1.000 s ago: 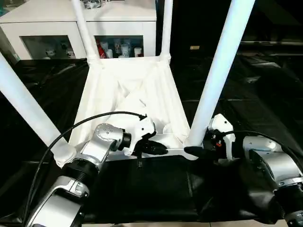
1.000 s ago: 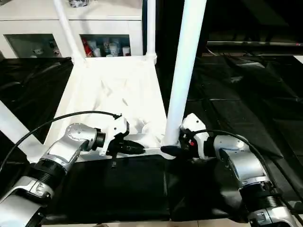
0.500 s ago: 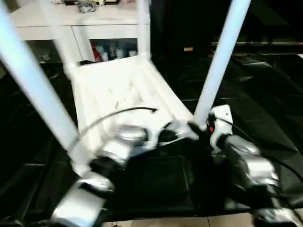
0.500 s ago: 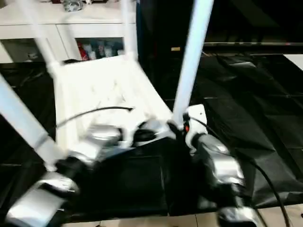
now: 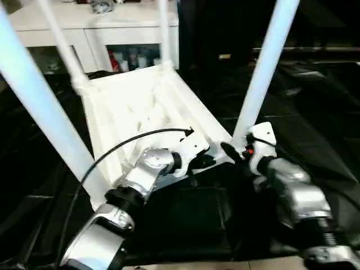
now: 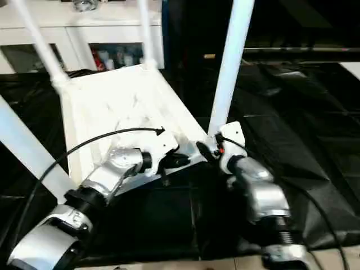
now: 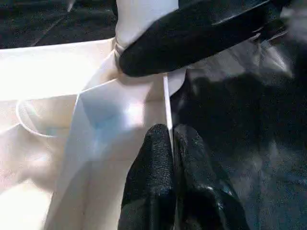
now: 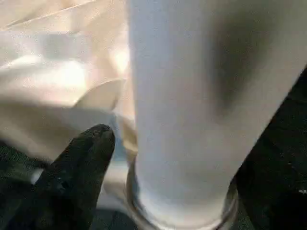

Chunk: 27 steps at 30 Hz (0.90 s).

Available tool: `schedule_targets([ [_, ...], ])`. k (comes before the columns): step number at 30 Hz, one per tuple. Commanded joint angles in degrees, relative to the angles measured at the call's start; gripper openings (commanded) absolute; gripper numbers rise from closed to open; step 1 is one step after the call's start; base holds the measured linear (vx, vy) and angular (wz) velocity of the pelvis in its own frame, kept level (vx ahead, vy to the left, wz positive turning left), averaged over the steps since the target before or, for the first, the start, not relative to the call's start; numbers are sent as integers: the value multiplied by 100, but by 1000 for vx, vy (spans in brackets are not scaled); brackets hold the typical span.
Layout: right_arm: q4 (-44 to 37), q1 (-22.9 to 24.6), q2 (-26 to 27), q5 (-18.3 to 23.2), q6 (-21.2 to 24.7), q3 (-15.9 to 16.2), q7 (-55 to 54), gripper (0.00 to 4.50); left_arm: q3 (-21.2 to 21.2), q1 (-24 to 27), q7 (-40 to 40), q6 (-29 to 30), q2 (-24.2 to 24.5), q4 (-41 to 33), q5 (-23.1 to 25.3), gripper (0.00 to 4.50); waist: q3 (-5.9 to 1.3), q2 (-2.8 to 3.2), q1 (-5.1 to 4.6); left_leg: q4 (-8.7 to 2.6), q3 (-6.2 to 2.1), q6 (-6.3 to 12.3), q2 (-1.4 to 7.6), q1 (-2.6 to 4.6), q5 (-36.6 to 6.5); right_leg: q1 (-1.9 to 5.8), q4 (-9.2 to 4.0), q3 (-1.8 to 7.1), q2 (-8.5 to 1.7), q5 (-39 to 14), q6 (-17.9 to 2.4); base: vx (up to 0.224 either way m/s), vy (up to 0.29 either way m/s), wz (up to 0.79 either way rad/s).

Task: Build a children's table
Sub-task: Rotate leg to tighten

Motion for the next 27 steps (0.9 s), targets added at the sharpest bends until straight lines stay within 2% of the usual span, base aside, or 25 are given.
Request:
schedule_targets([
  [1, -627, 300, -557, 312, 42, 200, 1113, 408, -130, -13, -377, -267, 182, 167, 9, 0, -337, -72, 10, -397, -105, 579, 258, 71, -1154, 297, -354, 189, -206, -891, -1295, 0, 0, 0],
  [4, -1022, 592, -1093, 494, 129, 140, 1664, 408, -139, -38, -624, -419, 266, 189, -57, 0, -334, -70, 18, -398, -112, 639, 265, 45, -1134, 307, -348, 180, -214, -893, -1335, 0, 0, 0],
  [6, -1200, 711, -1306, 581, 193, 69, 1858, 408, -143, -43, -764, -518, 295, 197, -86, 0, -319, -64, 2, -405, -109, 594, 267, 52, -1329, 291, -377, 178, -220, -1224, -1335, 0, 0, 0],
  [10, -1587, 923, -1617, 847, 435, -180, 2129, 408, -5, -56, -690, -675, 301, 169, -164, 0, -311, -70, 9, -409, -106, 542, 269, 73, -1436, 268, -420, 183, -215, -1574, -1270, 0, 0, 0],
  [12, -1684, 968, -1687, 926, 498, -194, 2183, 408, 101, -62, -797, -499, 288, 85, -321, 0, -309, -72, 12, -412, -117, 548, 268, 51, -1348, 280, -408, 177, -227, -1607, -1257, 0, 0, 0],
  [13, -1713, 982, -1707, 948, 513, -196, 2198, 415, 134, -62, -851, -428, 285, 53, -380, 45, -309, -69, 11, -408, -117, 556, 265, 43, -1288, 271, -410, 177, -227, -1635, -1240, 0, 0, 0],
  [14, -1791, 1022, -1742, 1021, 577, -195, 2246, 415, 191, -42, -930, -298, 295, -61, -488, 57, -313, -88, 12, -406, -113, 557, 263, 38, -1257, 277, -407, 177, -229, -1626, -1240, 0, 0, 0],
  [15, -1873, 1057, -1756, 1084, 626, -188, 2284, 415, 236, -3, -1029, -161, 311, -203, -598, 57, -318, -112, 22, -398, -115, 574, 259, 32, -1213, 276, -399, 174, -233, -1609, -1247, 0, 0, 0],
  [16, -1954, 1082, -1736, 1163, 699, -178, 2308, 415, 260, 66, -1127, -10, 345, -392, -694, 65, -324, -98, 41, -394, -118, 614, 268, 29, -1124, 279, -388, 177, -244, -1523, -1282, 0, 0, 0],
  [19, -2137, 1125, -1668, 1326, 902, -96, 2381, 415, 289, 309, -1297, 411, 481, -997, -880, 91, -346, -108, 80, -378, -123, 761, 301, 14, -769, 282, -286, 172, -237, -934, -1483, 0, 0, 0],
  [21, -2162, 1091, -1590, 1329, 936, -5, 2390, 415, 345, 459, -1268, 692, 591, -1409, -979, 103, -346, -116, 84, -360, -108, 830, 292, 13, -730, 267, -283, 171, -230, -856, -1499, 0, 0, 0],
  [22, -2148, 1058, -1543, 1340, 924, 20, 2378, 415, 392, 537, -1270, 810, 648, -1624, -1052, 108, -346, -86, 86, -354, -104, 832, 287, 9, -691, 264, -275, 170, -239, -861, -1504, 0, 0, 0],
  [25, -1982, 862, -1287, 1240, 816, 90, 2129, 415, 510, 690, -1329, 1135, 780, -2055, -1221, 138, -332, -76, 63, -369, -104, 765, 274, 8, -738, 249, -300, 167, -219, -1032, -1448, 0, 0, 0],
  [26, -1844, 737, -1102, 1156, 756, 104, 1909, 415, 516, 773, -1403, 1321, 868, -2251, -1279, 145, -330, -85, 61, -370, -95, 691, 274, 35, -818, 227, -316, 167, -209, -1170, -1418, 0, 0, 0],
  [27, -1771, 662, -984, 1111, 734, 112, 1755, 415, 510, 842, -1452, 1475, 938, -2419, -1326, 151, -331, -73, 54, -381, -109, 630, 278, 30, -830, 233, -294, 168, -226, -1214, -1421, 0, 0, 0],
])
